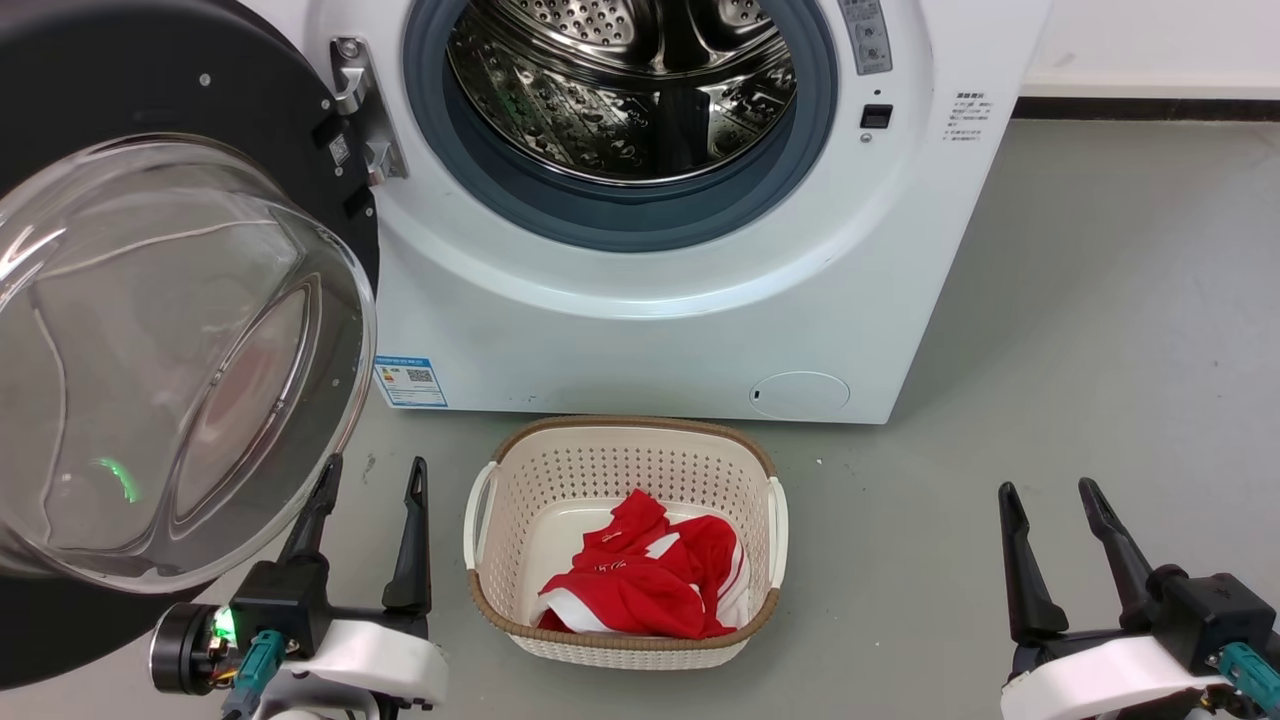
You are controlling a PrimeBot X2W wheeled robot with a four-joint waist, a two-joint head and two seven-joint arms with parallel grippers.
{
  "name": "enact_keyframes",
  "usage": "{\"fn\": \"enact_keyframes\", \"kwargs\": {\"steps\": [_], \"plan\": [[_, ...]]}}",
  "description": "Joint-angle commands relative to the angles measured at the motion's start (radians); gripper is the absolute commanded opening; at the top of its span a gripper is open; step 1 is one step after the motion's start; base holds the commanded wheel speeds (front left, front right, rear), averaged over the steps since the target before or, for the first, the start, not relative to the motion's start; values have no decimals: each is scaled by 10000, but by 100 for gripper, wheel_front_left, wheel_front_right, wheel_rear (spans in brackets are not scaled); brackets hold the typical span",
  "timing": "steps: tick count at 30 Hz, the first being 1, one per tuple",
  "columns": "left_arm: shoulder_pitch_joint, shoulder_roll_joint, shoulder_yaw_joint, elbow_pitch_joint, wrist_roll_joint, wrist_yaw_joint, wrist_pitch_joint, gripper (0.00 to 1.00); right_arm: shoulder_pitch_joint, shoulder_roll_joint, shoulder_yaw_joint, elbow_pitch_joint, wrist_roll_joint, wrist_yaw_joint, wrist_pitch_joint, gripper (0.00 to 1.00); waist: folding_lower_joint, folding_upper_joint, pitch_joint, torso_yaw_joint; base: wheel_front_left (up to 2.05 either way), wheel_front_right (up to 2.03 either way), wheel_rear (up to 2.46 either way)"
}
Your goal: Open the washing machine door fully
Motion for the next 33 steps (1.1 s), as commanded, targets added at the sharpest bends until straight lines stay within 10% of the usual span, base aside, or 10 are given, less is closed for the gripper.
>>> {"fn": "enact_keyframes", "kwargs": {"steps": [1, 33], "plan": [[-14, 14, 2, 15, 9, -4, -22, 100, -19, 20, 4, -49, -84, -3, 11, 100, 0, 0, 11, -16, 0, 0, 0], [-126, 34, 132, 79, -32, -65, -23, 100, 103, 20, 10, -40, 28, -3, -36, 100, 0, 0, 141, -460, 0, 0, 0]]}}
